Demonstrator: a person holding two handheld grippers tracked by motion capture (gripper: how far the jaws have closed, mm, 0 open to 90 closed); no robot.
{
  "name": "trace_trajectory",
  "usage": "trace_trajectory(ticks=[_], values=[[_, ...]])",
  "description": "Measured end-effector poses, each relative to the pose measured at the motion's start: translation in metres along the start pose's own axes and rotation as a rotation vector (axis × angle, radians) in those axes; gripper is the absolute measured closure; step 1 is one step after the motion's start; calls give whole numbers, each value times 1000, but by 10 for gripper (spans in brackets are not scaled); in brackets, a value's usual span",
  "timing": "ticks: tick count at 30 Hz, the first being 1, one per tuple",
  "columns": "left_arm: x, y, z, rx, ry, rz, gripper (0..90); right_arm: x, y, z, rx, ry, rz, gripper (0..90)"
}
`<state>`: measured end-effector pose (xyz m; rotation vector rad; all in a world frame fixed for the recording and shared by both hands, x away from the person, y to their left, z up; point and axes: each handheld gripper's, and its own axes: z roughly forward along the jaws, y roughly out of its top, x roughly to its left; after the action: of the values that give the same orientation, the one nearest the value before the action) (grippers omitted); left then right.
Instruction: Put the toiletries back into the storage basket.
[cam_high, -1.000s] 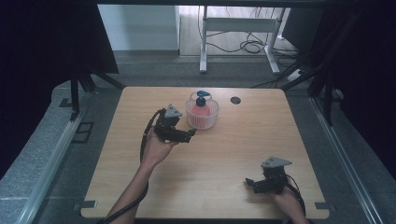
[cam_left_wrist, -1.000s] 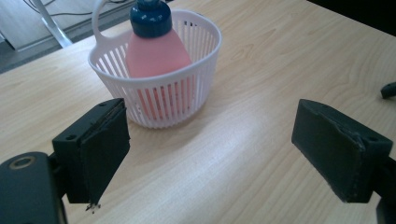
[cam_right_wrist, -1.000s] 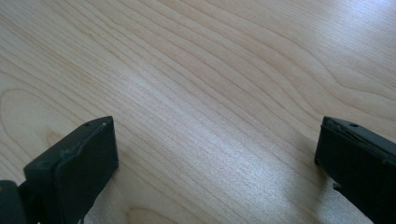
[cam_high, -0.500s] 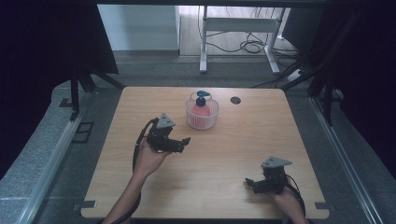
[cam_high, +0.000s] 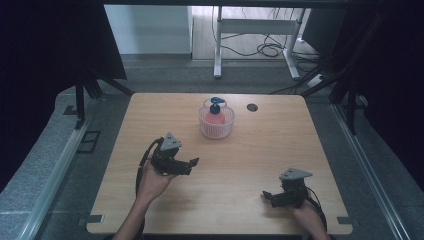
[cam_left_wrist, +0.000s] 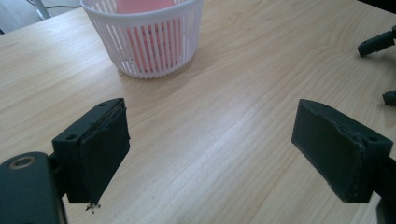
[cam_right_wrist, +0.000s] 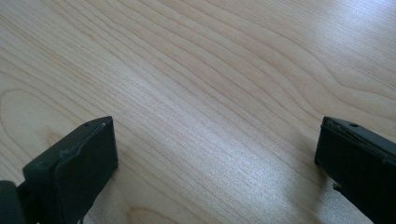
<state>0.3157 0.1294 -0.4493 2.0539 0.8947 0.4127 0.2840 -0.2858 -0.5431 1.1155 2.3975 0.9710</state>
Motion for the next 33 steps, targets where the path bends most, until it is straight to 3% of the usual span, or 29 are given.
trace_trajectory(ticks=[33], values=[[-17,-76,-15,22,4,-14,107,1,0,0,-1,-2,11,0]])
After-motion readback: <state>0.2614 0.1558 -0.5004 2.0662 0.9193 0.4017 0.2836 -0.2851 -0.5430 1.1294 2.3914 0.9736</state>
